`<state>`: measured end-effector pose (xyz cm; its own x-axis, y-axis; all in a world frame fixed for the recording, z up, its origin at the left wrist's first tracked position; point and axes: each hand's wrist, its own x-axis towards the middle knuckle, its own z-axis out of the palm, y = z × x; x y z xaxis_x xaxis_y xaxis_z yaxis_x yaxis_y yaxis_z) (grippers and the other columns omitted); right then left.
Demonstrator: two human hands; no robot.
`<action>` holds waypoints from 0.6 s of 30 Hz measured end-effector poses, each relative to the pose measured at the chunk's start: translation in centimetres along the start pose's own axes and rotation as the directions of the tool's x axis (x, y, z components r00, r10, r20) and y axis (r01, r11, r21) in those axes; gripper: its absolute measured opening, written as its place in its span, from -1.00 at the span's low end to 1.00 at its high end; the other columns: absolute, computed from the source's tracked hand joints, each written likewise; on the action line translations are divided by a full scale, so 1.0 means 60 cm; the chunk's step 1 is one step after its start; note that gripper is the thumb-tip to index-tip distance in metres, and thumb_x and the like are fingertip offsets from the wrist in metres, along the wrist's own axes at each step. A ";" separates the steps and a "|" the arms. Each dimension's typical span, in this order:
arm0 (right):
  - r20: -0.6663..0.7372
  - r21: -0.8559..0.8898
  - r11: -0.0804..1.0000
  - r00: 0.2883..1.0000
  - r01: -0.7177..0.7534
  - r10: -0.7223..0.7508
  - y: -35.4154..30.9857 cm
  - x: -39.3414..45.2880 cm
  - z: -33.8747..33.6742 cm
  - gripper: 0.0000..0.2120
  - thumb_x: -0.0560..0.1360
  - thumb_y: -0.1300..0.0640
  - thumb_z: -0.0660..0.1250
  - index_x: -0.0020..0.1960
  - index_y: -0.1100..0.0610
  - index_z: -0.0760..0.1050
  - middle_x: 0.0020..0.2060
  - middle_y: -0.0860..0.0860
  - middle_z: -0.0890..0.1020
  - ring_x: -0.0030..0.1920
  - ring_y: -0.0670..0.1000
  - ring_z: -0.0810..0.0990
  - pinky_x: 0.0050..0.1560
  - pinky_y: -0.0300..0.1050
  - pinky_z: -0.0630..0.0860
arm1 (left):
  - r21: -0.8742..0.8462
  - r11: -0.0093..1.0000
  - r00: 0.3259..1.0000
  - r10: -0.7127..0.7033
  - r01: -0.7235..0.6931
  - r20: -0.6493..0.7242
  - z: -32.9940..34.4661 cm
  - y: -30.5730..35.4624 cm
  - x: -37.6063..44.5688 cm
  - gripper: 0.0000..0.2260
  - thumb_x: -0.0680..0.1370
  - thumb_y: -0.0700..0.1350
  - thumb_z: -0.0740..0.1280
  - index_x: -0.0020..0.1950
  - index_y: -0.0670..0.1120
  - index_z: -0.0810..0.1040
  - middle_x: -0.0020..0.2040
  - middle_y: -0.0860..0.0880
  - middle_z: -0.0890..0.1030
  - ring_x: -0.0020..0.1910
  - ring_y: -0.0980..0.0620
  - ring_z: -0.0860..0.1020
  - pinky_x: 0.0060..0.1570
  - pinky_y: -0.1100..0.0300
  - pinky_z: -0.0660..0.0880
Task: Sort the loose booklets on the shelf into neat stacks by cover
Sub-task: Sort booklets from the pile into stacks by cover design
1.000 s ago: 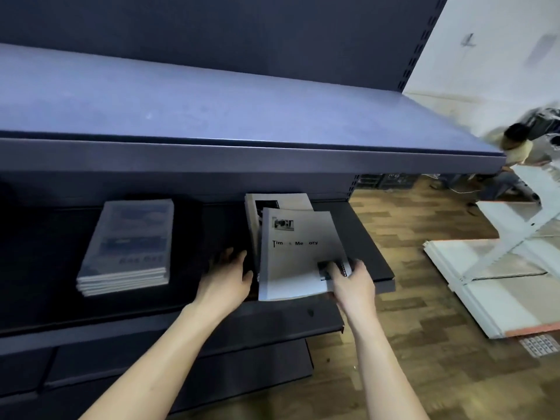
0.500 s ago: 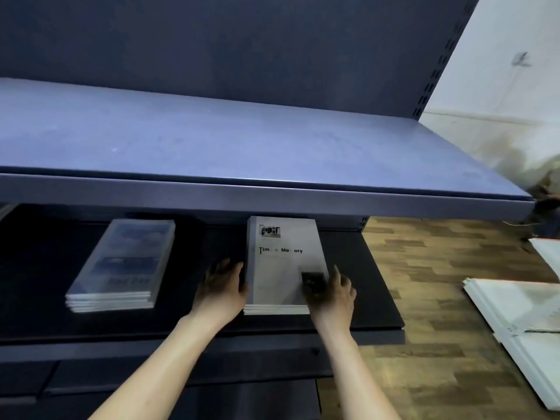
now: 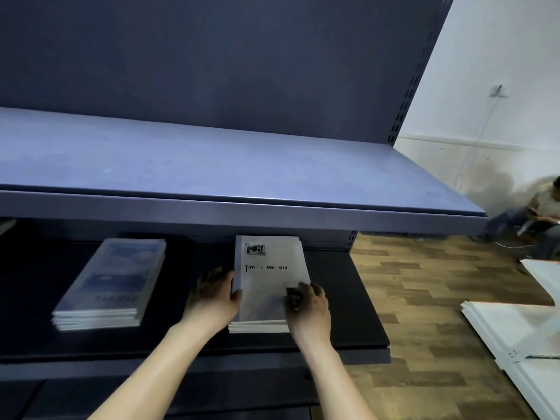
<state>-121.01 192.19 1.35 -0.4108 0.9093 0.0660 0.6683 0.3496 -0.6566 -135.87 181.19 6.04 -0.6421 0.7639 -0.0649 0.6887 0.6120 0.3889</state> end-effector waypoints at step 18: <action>0.162 0.166 0.946 0.939 0.277 -0.303 -0.154 -0.069 0.005 -0.52 0.56 -0.05 0.32 0.45 0.03 0.38 0.36 0.03 0.45 0.34 0.06 0.46 0.35 -0.08 0.41 | 0.032 0.997 0.982 -0.066 0.073 -0.175 -0.064 -0.073 -0.087 -0.51 0.61 0.06 0.21 0.53 0.03 0.27 0.43 -0.07 0.40 0.38 -0.10 0.38 0.27 0.03 0.43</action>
<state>-125.71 185.13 6.91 -0.6889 0.7114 0.1391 0.4158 0.5450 -0.7281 -136.84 173.73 8.21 -0.7354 0.6738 0.0716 0.6504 0.6723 0.3534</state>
